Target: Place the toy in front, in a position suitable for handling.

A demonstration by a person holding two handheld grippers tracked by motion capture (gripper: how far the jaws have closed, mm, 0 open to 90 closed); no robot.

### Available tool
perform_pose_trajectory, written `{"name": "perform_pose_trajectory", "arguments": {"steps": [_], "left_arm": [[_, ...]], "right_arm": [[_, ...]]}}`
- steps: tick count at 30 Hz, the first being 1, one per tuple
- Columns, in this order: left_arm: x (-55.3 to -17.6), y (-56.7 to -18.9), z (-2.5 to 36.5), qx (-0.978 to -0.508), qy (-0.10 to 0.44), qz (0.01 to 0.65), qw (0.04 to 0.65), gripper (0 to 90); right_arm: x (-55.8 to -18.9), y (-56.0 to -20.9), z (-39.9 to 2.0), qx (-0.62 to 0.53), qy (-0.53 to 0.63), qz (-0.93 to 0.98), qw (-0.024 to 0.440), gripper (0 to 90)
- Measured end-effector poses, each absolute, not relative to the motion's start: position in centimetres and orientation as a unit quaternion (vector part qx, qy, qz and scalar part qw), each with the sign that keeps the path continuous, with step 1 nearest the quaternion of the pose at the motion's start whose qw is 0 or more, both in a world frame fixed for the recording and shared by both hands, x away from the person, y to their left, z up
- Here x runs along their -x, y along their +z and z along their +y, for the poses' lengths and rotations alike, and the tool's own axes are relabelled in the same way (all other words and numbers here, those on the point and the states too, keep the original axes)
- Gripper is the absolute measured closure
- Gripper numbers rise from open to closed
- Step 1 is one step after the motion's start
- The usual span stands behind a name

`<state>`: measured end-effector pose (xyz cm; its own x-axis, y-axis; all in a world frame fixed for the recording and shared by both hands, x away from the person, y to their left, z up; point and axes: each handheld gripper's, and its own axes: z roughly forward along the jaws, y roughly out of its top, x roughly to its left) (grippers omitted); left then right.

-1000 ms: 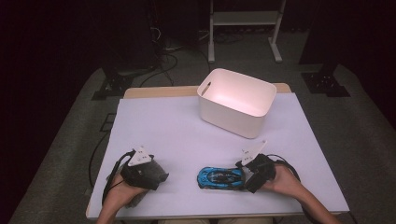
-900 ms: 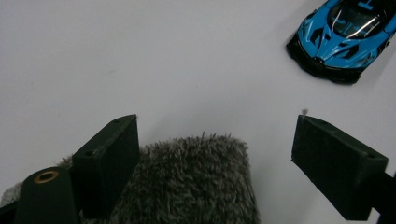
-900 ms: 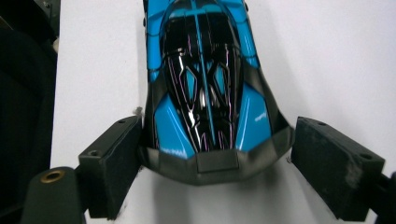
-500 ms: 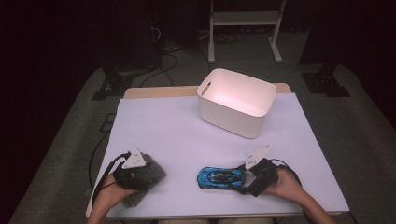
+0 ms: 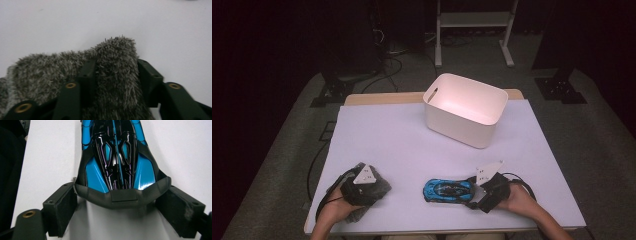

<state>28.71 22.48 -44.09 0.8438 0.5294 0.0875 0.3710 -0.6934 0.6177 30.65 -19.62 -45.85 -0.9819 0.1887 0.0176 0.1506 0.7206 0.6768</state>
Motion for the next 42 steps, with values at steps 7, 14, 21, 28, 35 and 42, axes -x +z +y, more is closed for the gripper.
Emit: {"name": "perform_pose_trajectory", "arguments": {"steps": [7, 14, 21, 28, 35, 42], "left_arm": [[-28.9, -44.0, 23.0, -0.91, 0.13, 0.236, 0.316, 73.1], [-29.1, -42.0, 22.6, -0.889, 0.121, 0.231, 0.377, 75.8], [-29.9, -39.4, 17.7, -0.887, 0.11, 0.174, 0.413, 75.7], [-31.3, -39.2, 11.3, -0.897, 0.065, 0.111, 0.422, 75.6], [-31.7, -40.6, 7.0, -0.913, 0.024, 0.076, 0.4, 75.5], [-31.4, -40.9, 5.9, -0.923, -0.003, 0.054, 0.38, 43.5]], "right_arm": [[-30.7, -45.9, -19.8, -0.094, 0.369, 0.924, 0.019, 16.6], [-30.8, -46.0, -19.9, -0.099, 0.376, 0.921, 0.02, 17.7], [-30.7, -46.0, -20.0, -0.098, 0.377, 0.921, 0.029, 20.9], [-30.7, -46.1, -20.1, -0.1, 0.382, 0.918, 0.027, 20.4], [-30.5, -46.2, -20.0, -0.099, 0.382, 0.918, 0.029, 17.8], [-30.5, -46.2, -19.9, -0.102, 0.382, 0.918, 0.028, 16.6]]}}
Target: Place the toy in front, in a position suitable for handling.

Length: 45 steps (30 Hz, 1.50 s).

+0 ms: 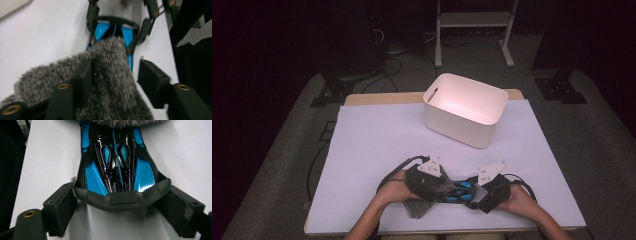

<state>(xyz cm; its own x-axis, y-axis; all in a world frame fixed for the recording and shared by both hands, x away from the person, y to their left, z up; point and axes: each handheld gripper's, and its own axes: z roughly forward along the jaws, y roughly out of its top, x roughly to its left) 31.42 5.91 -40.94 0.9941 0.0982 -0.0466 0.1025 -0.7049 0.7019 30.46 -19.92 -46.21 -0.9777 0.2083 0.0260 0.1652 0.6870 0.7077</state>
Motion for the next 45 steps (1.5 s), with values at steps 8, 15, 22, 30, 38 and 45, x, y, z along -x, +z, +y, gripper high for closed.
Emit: {"name": "perform_pose_trajectory", "arguments": {"steps": [8, 15, 22, 30, 38, 45], "left_arm": [[-32.2, -40.3, 7.0, -0.922, -0.001, 0.1, 0.375, 29.2], [-32.2, -42.0, 7.1, -0.924, -0.013, 0.087, 0.371, 65.5], [-32.0, -41.6, 6.6, -0.926, -0.01, 0.071, 0.371, 72.1], [-31.9, -41.4, 5.1, -0.92, -0.031, 0.055, 0.386, 72.2], [-31.7, -41.8, 8.1, -0.927, -0.023, 0.081, 0.365, 72.3], [-31.8, -42.1, 10.4, -0.927, -0.014, 0.108, 0.359, 72.5]], "right_arm": [[-30.5, -46.2, -19.9, -0.101, 0.383, 0.918, 0.028, 16.4], [-30.5, -45.9, -19.6, -0.089, 0.366, 0.926, 0.034, 19.1], [-30.6, -45.6, -19.3, -0.072, 0.361, 0.929, 0.037, 23.8], [-30.8, -45.7, -19.2, -0.072, 0.363, 0.928, 0.034, 23.8], [-30.8, -45.8, -19.3, -0.073, 0.367, 0.927, 0.032, 24.0], [-30.9, -45.9, -19.4, -0.071, 0.372, 0.925, 0.03, 24.0]]}}
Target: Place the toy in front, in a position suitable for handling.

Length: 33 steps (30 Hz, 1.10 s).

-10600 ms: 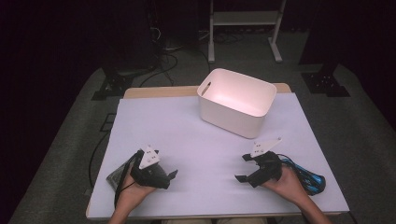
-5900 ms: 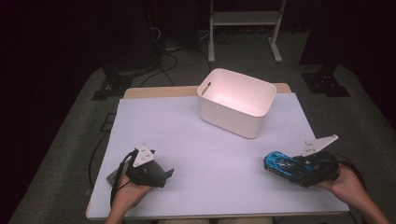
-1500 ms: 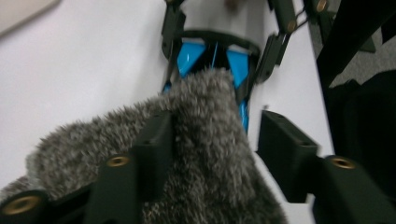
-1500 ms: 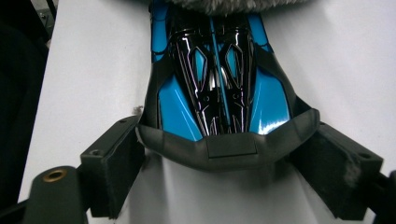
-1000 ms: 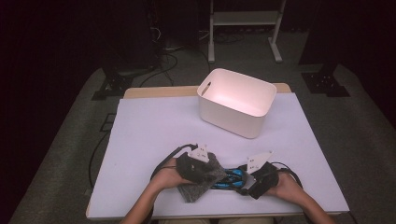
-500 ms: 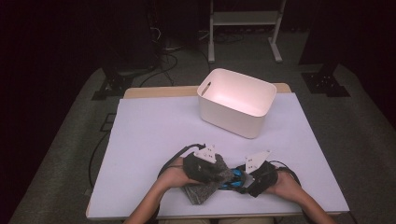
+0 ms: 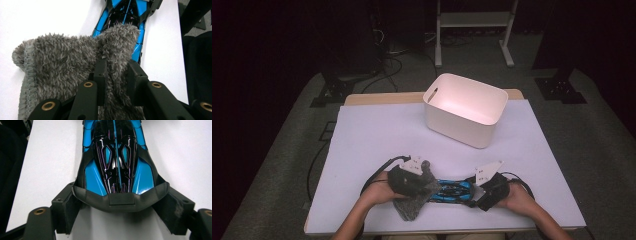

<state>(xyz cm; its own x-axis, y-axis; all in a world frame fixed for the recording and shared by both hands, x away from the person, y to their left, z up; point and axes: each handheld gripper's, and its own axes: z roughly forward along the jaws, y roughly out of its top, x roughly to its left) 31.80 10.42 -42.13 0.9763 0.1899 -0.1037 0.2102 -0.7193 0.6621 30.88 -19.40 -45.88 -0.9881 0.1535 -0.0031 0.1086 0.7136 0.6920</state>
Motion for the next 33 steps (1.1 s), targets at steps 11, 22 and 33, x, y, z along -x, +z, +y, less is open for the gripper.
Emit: {"name": "perform_pose_trajectory", "arguments": {"steps": [11, 22, 33], "left_arm": [[-32.4, -41.0, 5.2, -0.931, -0.018, 0.059, 0.359, 72.3], [-32.6, -40.8, 3.2, -0.936, -0.017, 0.036, 0.349, 72.2], [-32.8, -41.4, 8.2, -0.946, 0.003, 0.072, 0.316, 72.2]], "right_arm": [[-30.8, -45.9, -19.5, -0.072, 0.375, 0.924, 0.028, 24.0], [-30.8, -46.0, -19.5, -0.074, 0.376, 0.923, 0.03, 24.1], [-30.8, -46.0, -19.5, -0.073, 0.377, 0.923, 0.03, 24.1]]}}
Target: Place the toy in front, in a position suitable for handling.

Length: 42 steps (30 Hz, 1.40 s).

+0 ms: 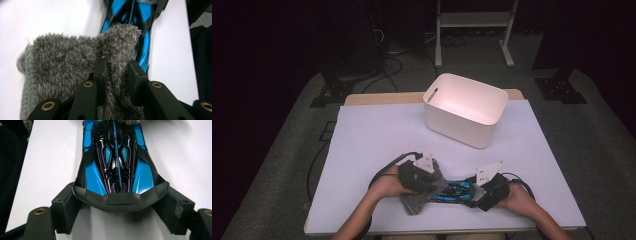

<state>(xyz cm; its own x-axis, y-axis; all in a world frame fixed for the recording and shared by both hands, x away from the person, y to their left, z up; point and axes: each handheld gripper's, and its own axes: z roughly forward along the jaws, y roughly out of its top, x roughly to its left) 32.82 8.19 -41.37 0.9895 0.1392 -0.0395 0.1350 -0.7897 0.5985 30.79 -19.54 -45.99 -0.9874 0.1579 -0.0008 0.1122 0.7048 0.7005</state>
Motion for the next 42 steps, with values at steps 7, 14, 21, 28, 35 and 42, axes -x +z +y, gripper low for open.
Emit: {"name": "perform_pose_trajectory", "arguments": {"steps": [7, 14, 21, 28, 35, 42], "left_arm": [[-33.2, -41.6, 8.5, -0.938, -0.015, 0.08, 0.338, 72.3], [-33.2, -40.6, 4.9, -0.94, -0.013, 0.042, 0.338, 72.1], [-33.0, -40.4, 0.9, -0.942, -0.026, 0.007, 0.335, 73.4], [-32.5, -40.6, -1.6, -0.944, -0.034, -0.017, 0.328, 73.4], [-32.8, -40.5, 0.5, -0.943, -0.048, -0.004, 0.328, 73.5], [-32.3, -40.9, -1.1, -0.939, -0.054, -0.024, 0.339, 72.5]], "right_arm": [[-30.8, -46.0, -19.5, -0.074, 0.377, 0.923, 0.03, 24.1], [-30.8, -46.0, -19.5, -0.074, 0.376, 0.923, 0.03, 24.1], [-30.8, -46.0, -19.5, -0.074, 0.376, 0.923, 0.03, 24.1], [-30.7, -46.0, -19.6, -0.076, 0.38, 0.921, 0.03, 24.0], [-30.7, -46.0, -19.6, -0.076, 0.379, 0.922, 0.031, 24.0], [-30.7, -46.0, -19.6, -0.077, 0.379, 0.922, 0.031, 24.0]]}}
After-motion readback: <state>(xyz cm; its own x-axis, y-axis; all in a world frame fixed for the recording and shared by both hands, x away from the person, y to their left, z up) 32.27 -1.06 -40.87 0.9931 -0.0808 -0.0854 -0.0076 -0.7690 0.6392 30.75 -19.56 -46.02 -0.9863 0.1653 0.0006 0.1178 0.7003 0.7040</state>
